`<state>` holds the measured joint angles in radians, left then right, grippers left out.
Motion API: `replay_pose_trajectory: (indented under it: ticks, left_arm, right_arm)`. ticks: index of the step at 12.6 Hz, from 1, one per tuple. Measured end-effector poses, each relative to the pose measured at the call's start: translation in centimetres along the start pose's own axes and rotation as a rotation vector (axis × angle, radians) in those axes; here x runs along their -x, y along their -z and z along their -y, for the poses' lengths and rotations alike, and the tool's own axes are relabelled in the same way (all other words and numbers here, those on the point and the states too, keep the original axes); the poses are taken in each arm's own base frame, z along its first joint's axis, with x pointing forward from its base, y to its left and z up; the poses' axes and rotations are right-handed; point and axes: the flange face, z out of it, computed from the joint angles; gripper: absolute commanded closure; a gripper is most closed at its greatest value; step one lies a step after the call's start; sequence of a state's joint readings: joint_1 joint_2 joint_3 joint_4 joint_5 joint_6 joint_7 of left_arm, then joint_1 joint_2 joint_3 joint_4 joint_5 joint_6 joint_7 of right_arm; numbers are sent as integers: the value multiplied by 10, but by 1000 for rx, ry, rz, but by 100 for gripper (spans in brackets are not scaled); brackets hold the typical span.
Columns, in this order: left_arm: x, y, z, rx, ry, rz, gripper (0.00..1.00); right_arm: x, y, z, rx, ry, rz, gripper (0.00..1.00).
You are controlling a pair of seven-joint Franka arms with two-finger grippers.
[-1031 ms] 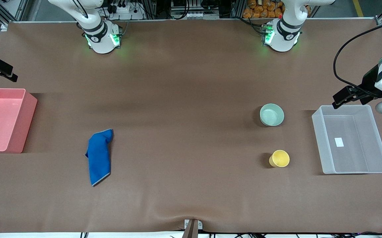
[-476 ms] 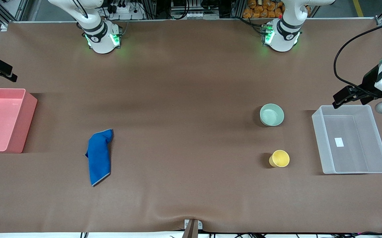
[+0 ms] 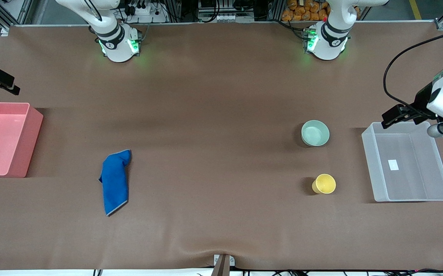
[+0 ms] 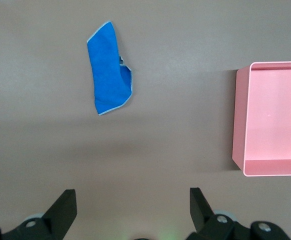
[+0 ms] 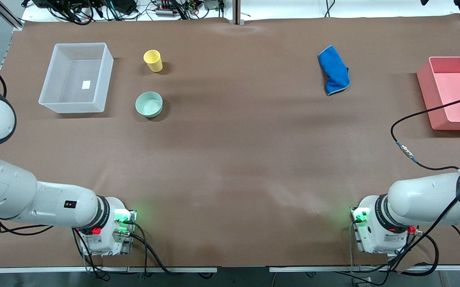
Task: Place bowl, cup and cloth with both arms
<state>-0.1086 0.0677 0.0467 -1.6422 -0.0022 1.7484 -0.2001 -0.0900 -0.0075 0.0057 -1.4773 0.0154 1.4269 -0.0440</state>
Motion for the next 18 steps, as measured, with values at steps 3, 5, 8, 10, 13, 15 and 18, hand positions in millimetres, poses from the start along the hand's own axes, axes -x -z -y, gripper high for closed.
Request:
replay_pose_trajectory:
  ticks: [3, 5, 8, 10, 13, 15, 18]
  left_arm:
    - [-11, -21, -1, -4, 2, 12, 0]
    - [-22, -37, -4, -6, 2, 10, 0]
    - [-41, -72, -10, -9, 0, 8, 0]
    - [-53, -97, -14, -9, -3, -1, 0]
    - [-65, -131, -18, -13, -6, 6, 0]
    - [-74, -154, -21, -13, -8, -6, 0]
    - [-85, -199, -26, -13, -11, -8, 0]
  right_arm:
    - [0, 0, 0, 0, 0, 1, 0]
    - [1, -2, -1, -1, -5, 11, 0]
    - [0, -23, -14, -6, -36, 82, 0]
    - [-18, -59, -21, -11, -47, 139, 0]
    - [-57, -130, -29, -38, -60, 211, 0]
    - [-80, -172, -33, -47, -67, 222, 0]
    - [-109, -234, -32, -58, -68, 229, 0]
